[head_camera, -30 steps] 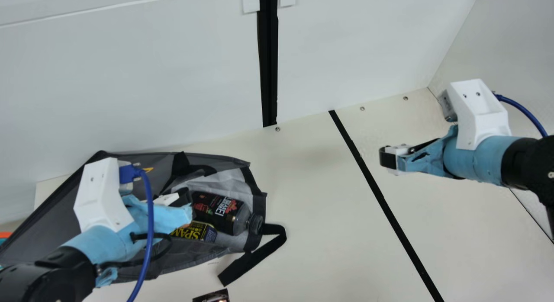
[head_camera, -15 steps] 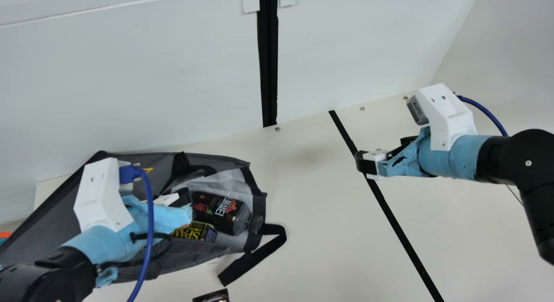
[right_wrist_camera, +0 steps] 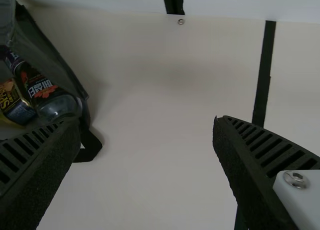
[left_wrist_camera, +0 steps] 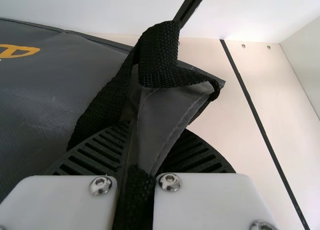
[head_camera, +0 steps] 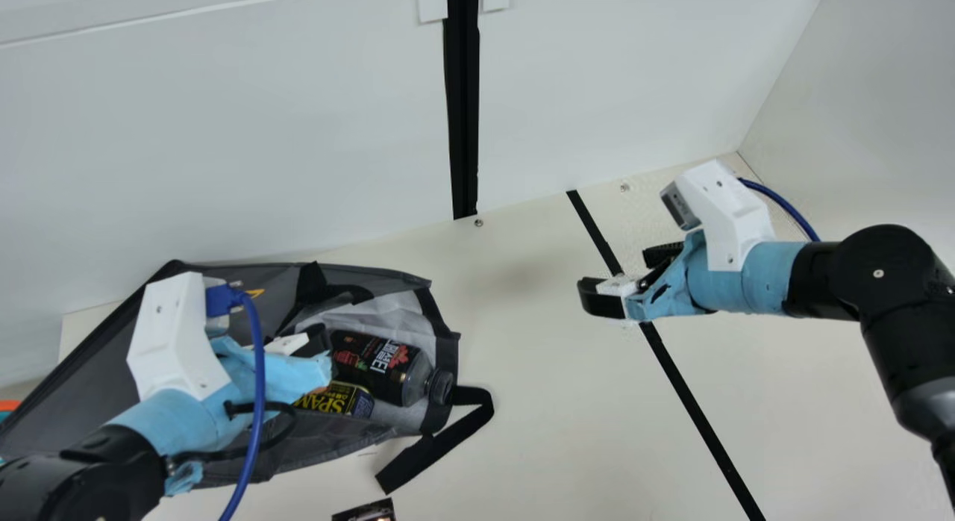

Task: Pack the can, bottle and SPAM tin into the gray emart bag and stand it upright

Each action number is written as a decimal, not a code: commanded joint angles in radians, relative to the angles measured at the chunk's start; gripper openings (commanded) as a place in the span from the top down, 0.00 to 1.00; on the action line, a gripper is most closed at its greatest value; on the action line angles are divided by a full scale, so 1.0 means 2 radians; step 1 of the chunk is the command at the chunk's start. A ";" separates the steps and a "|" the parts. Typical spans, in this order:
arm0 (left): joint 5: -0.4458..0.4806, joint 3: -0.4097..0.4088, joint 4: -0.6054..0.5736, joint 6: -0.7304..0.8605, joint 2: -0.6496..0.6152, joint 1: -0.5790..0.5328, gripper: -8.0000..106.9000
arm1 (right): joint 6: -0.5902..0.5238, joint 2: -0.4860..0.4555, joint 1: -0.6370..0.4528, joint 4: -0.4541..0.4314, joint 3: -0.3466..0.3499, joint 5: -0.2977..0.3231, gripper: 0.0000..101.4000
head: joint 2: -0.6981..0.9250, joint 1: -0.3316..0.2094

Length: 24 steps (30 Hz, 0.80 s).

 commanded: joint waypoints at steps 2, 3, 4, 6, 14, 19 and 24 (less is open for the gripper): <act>0.000 0.000 0.000 0.000 0.000 0.000 1.00 | -0.021 0.005 0.004 0.016 0.004 0.002 0.06 | 0.000 -0.011; 0.000 0.000 0.000 0.000 0.000 0.000 1.00 | -0.026 0.007 0.005 0.020 0.005 0.002 0.06 | 0.000 -0.011; 0.000 0.000 0.000 0.000 0.000 0.000 1.00 | -0.032 0.009 0.007 0.024 0.006 0.002 0.06 | 0.000 -0.011; 0.000 0.000 0.000 0.000 0.000 0.000 1.00 | -0.043 0.014 0.010 0.032 0.008 0.002 0.06 | 0.000 -0.011; 0.000 0.000 0.000 0.000 0.000 0.000 1.00 | -0.078 0.035 0.027 0.053 0.012 0.000 0.06 | 0.000 -0.011; 0.000 0.000 0.000 0.000 0.000 0.000 1.00 | -0.097 0.052 0.037 0.066 0.012 -0.003 0.06 | 0.000 -0.011; 0.000 0.000 0.000 0.000 0.000 0.000 1.00 | -0.113 0.070 0.048 0.079 0.011 -0.006 0.06 | 0.000 -0.011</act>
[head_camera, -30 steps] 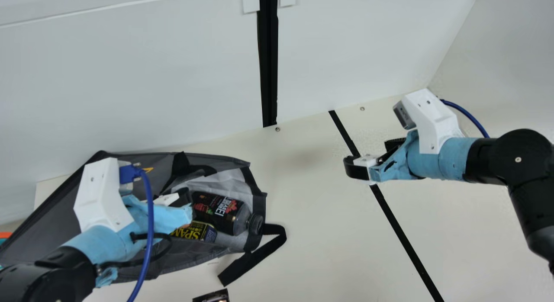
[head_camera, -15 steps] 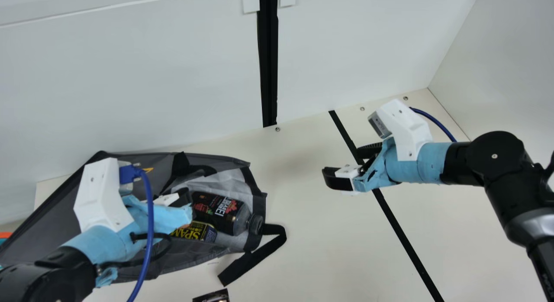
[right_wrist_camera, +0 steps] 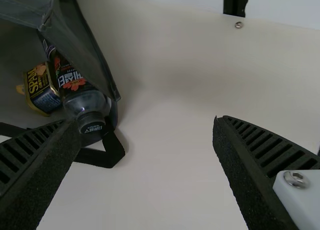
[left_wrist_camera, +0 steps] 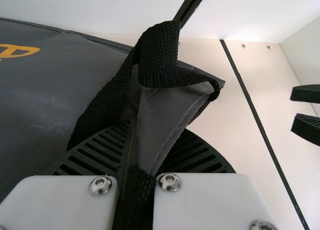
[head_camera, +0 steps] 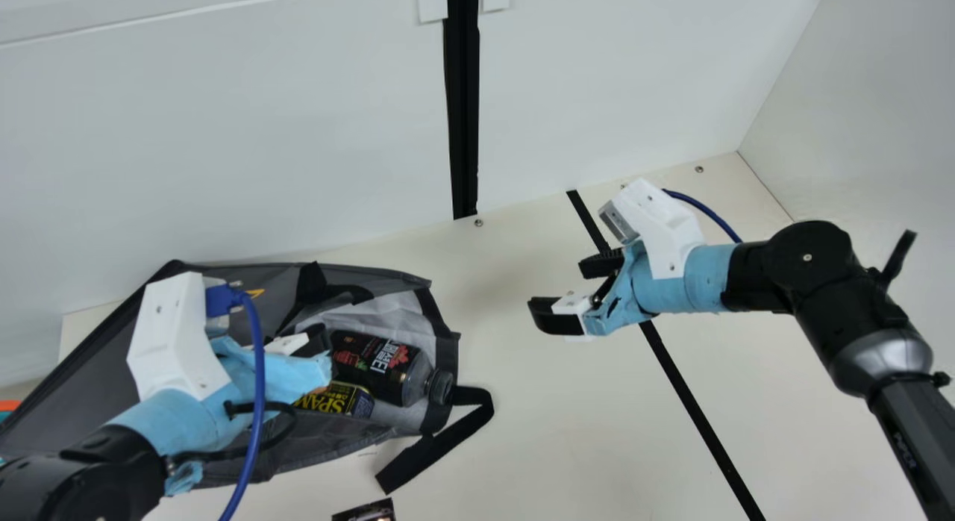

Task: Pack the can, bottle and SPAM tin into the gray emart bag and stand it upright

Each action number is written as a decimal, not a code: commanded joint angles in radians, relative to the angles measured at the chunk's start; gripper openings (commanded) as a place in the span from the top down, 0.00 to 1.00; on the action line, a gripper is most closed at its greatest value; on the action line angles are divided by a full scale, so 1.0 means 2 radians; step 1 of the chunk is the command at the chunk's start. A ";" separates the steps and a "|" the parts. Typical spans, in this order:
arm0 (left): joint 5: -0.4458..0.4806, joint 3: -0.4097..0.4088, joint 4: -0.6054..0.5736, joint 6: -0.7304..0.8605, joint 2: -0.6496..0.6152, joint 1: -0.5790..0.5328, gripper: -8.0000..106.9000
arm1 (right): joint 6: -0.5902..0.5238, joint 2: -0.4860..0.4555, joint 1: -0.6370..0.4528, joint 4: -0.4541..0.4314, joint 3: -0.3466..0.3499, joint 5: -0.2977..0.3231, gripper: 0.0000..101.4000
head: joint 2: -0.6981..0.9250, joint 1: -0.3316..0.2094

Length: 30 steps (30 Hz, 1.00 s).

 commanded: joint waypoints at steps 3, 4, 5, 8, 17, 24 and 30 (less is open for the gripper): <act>0.000 0.000 0.000 0.000 0.000 0.000 1.00 | -0.011 0.014 0.008 0.010 -0.001 -0.001 0.06 | 0.000 -0.011; 0.000 0.000 0.000 0.000 0.000 0.000 1.00 | -0.014 0.018 0.011 0.012 -0.001 -0.001 0.06 | 0.000 -0.011; 0.000 0.000 0.000 0.000 0.000 0.000 1.00 | -0.017 0.022 0.013 0.015 -0.001 -0.002 0.06 | 0.000 -0.011; 0.000 0.000 0.000 0.000 0.000 0.000 1.00 | -0.025 0.033 0.021 0.022 -0.002 -0.003 0.06 | 0.000 -0.011; 0.000 0.000 0.000 0.000 0.000 0.000 1.00 | -0.042 0.069 0.049 0.041 -0.010 -0.007 0.06 | 0.000 -0.011; 0.000 0.000 0.000 0.000 0.000 0.000 1.00 | -0.053 0.096 0.070 0.051 -0.014 -0.013 0.06 | 0.000 -0.011; 0.000 0.000 0.000 0.000 0.000 0.000 1.00 | -0.060 0.116 0.087 0.061 -0.015 -0.017 0.06 | 0.000 -0.011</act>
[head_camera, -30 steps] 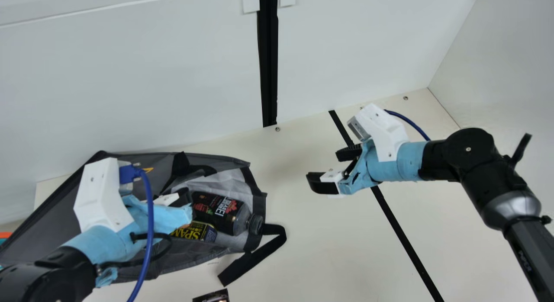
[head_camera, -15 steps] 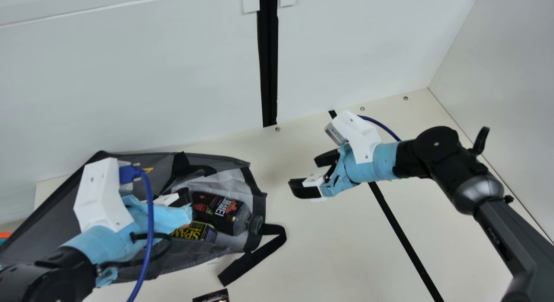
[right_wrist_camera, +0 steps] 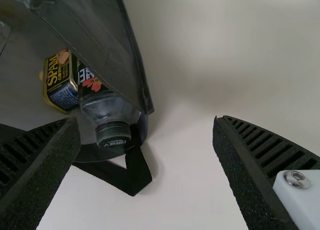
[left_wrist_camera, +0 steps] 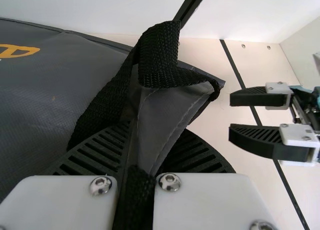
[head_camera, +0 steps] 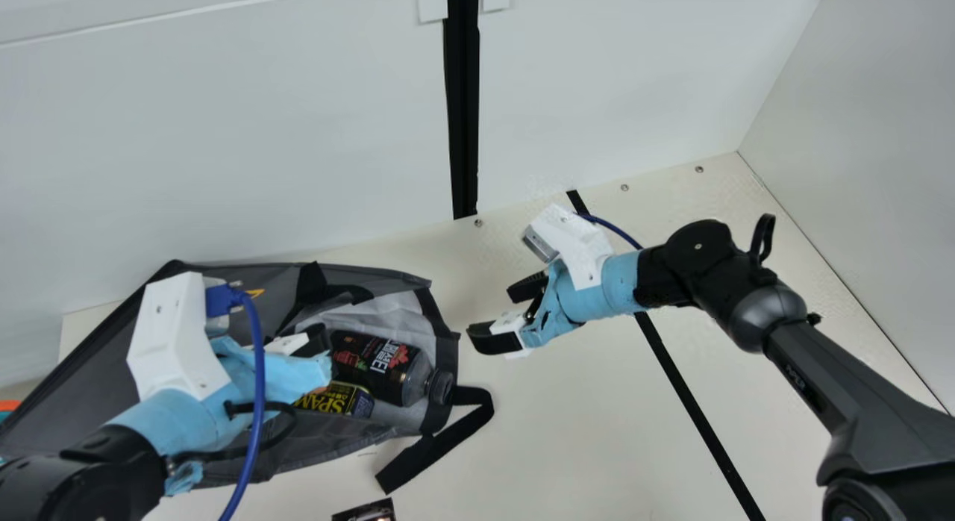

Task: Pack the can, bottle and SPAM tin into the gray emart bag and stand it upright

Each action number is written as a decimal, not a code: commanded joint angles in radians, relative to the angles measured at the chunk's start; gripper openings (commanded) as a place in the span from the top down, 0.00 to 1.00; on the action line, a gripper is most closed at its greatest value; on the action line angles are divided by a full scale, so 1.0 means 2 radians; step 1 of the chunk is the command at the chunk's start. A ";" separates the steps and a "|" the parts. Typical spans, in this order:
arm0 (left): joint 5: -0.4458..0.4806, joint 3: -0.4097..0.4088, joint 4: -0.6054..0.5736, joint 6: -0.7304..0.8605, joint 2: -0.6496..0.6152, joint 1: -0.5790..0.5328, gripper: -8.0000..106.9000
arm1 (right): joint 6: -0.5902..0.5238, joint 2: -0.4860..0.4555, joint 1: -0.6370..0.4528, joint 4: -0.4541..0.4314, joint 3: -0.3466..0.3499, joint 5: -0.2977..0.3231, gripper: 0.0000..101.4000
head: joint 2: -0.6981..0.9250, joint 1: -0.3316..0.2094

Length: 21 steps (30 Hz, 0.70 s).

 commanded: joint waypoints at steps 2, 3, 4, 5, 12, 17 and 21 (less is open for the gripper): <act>0.000 0.000 0.000 0.000 0.000 0.000 1.00 | -0.002 0.008 0.008 0.005 0.001 -0.002 0.06 | -0.001 -0.011; 0.000 0.000 0.000 0.000 0.000 0.000 1.00 | -0.002 0.011 0.011 0.006 0.001 -0.004 0.06 | -0.001 -0.011; 0.000 0.000 0.000 0.000 0.000 0.000 1.00 | -0.003 0.014 0.015 0.008 0.001 -0.005 0.06 | -0.001 -0.011; 0.000 0.000 0.000 0.000 0.000 0.000 1.00 | -0.004 0.017 0.018 0.010 0.001 -0.006 0.06 | -0.001 -0.011; 0.000 0.000 0.000 0.000 0.000 0.000 1.00 | -0.008 0.038 0.039 0.024 -0.003 -0.013 0.06 | -0.001 -0.011; 0.000 0.000 0.000 0.000 0.000 0.000 1.00 | -0.009 0.054 0.051 0.032 -0.009 -0.017 0.06 | -0.001 -0.011; 0.000 0.000 0.000 0.000 0.000 0.000 1.00 | -0.009 0.070 0.058 0.039 -0.015 -0.020 0.06 | -0.001 -0.011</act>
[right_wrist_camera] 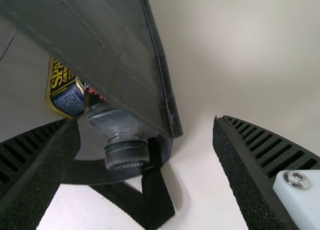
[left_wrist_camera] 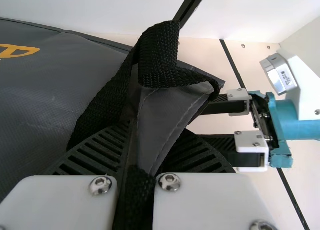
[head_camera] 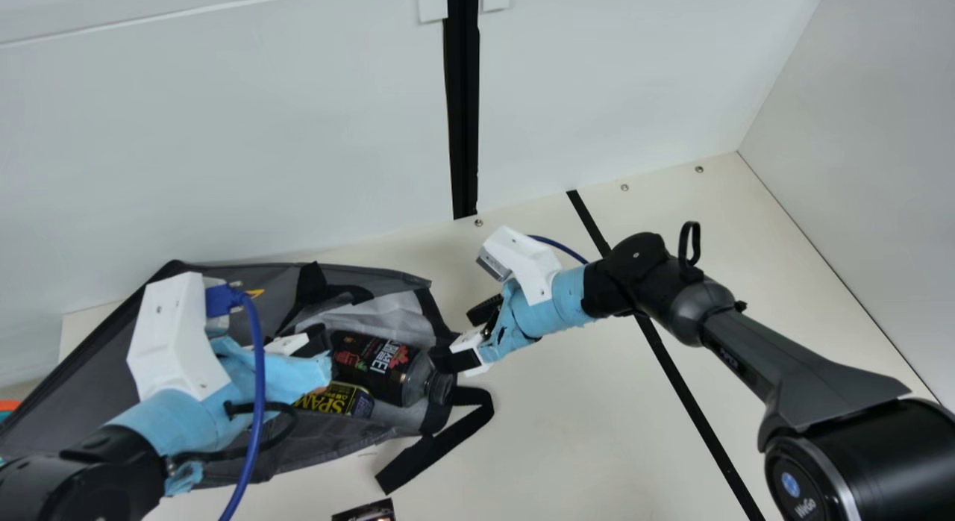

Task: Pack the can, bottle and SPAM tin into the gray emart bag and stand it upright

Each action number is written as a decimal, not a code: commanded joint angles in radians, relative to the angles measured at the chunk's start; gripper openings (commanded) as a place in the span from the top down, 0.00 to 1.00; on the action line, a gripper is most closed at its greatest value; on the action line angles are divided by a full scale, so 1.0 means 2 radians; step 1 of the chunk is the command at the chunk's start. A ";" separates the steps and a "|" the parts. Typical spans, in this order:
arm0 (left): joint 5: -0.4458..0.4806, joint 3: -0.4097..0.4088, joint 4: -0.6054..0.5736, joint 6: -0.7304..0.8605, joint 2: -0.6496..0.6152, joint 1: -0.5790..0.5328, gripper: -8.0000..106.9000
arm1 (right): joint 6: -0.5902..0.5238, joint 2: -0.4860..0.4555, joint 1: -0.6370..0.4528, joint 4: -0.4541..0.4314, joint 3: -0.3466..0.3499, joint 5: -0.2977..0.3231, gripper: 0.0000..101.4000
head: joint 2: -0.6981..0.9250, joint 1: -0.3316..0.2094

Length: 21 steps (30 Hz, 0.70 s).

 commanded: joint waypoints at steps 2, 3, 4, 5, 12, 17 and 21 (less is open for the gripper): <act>0.000 0.000 0.000 0.000 0.000 0.000 1.00 | 0.000 0.011 0.004 0.004 -0.004 -0.002 0.06 | 0.000 -0.011; 0.000 0.000 0.000 0.000 0.000 0.000 1.00 | 0.001 0.015 0.005 0.006 -0.006 -0.003 0.06 | 0.000 -0.011; 0.000 0.000 0.000 0.000 0.000 0.000 1.00 | 0.001 0.019 0.007 0.008 -0.008 -0.004 0.06 | 0.000 -0.011; 0.000 0.000 0.000 0.000 0.000 0.000 1.00 | 0.001 0.023 0.008 0.010 -0.010 -0.005 0.06 | 0.000 -0.011; 0.000 0.000 0.000 0.000 0.000 0.000 1.00 | 0.003 0.048 0.018 0.021 -0.025 -0.011 0.06 | 0.000 -0.011; 0.000 0.000 0.000 0.000 0.000 0.000 1.00 | 0.006 0.064 0.026 0.029 -0.036 -0.015 0.06 | 0.000 -0.011; 0.000 0.000 0.000 0.000 0.000 0.000 1.00 | 0.010 0.076 0.031 0.034 -0.046 -0.019 0.06 | 0.000 -0.011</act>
